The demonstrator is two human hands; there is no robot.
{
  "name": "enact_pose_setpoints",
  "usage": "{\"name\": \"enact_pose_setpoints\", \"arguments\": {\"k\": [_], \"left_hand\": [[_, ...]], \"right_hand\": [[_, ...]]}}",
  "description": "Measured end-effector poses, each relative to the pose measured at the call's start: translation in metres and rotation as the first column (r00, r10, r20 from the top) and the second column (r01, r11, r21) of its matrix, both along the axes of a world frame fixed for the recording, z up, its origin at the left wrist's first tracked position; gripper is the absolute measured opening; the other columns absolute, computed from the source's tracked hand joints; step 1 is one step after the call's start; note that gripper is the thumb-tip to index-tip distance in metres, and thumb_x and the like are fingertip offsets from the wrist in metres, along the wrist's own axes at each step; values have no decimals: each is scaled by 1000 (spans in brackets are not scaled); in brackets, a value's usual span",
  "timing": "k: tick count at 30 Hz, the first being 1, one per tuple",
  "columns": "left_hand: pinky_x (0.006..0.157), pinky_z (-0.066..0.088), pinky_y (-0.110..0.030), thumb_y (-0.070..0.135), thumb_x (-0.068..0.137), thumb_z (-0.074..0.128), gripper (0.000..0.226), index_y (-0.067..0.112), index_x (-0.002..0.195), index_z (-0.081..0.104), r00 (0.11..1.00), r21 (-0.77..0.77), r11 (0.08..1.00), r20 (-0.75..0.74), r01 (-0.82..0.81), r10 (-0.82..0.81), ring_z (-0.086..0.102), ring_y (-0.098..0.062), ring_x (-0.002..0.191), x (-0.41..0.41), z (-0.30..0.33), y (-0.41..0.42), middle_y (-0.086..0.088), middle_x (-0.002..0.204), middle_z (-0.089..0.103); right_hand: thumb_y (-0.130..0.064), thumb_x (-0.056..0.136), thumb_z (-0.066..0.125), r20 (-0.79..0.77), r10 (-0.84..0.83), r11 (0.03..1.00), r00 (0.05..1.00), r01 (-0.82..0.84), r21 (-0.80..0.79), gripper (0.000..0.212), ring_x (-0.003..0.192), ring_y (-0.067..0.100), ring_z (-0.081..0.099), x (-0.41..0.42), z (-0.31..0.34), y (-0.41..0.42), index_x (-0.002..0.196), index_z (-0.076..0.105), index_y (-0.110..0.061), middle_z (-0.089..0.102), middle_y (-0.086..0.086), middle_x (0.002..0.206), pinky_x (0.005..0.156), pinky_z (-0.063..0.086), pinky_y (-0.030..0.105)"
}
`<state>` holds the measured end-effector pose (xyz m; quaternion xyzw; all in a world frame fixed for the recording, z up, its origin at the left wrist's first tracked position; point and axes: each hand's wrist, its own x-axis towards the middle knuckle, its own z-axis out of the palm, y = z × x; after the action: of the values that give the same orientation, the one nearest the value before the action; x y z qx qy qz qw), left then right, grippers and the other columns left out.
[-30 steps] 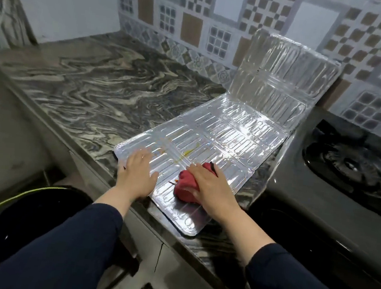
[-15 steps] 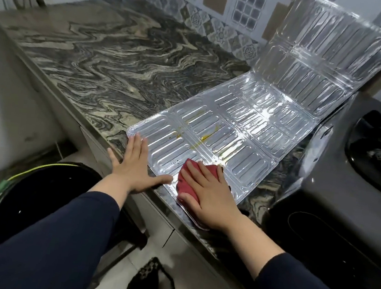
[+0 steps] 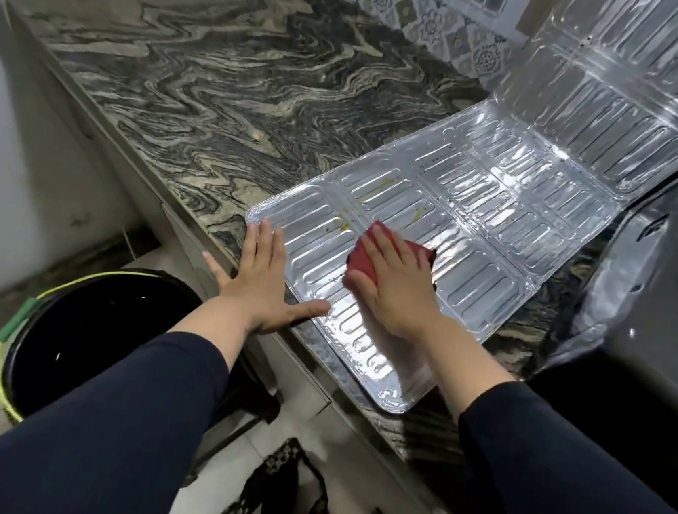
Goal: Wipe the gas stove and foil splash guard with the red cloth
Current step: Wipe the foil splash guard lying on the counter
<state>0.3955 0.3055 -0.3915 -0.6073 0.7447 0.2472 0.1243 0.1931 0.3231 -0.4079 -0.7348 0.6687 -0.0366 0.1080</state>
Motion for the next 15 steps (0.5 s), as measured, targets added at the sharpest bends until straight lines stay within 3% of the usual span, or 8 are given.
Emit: {"name": "enact_pose_setpoints", "arguments": {"k": [2,5,11,15], "left_hand": [[101,-14,-76,94,50,35,138,16,141,-33,1000,-5,1000,-10,-13,12,-43,-17,135,0,0,0,2,145,-48],[103,-12,-75,92,53,41,137,18,140,-35,999,-11,1000,-19,-27,26,-44,-16,134,0,0,2,4,144,-49],[100,-19,-72,95,49,36,139,17,140,-35,999,-14,999,-20,-40,40,-42,-15,135,0,3,4,4,146,-47],[101,-24,-69,96,45,39,144,17,141,-33,997,-68,996,-59,-53,49,-40,-13,136,5,5,-1,4,148,-43]], "right_hand": [[-64,87,8,29,136,990,990,-137,16,74,148,18,4,31,1,0,151,15,-27,7,-8,161,117,2,49],[-52,97,27,43,161,987,986,-162,21,61,148,18,2,49,2,-22,151,15,-27,5,-8,161,118,2,50],[-58,96,21,50,6,998,999,-9,65,64,148,22,0,19,3,-45,151,2,-31,0,-4,162,118,-1,50],[-47,100,11,149,-61,995,987,48,86,56,148,18,-1,23,6,-45,151,-1,-29,2,-8,161,118,-2,48]]}}
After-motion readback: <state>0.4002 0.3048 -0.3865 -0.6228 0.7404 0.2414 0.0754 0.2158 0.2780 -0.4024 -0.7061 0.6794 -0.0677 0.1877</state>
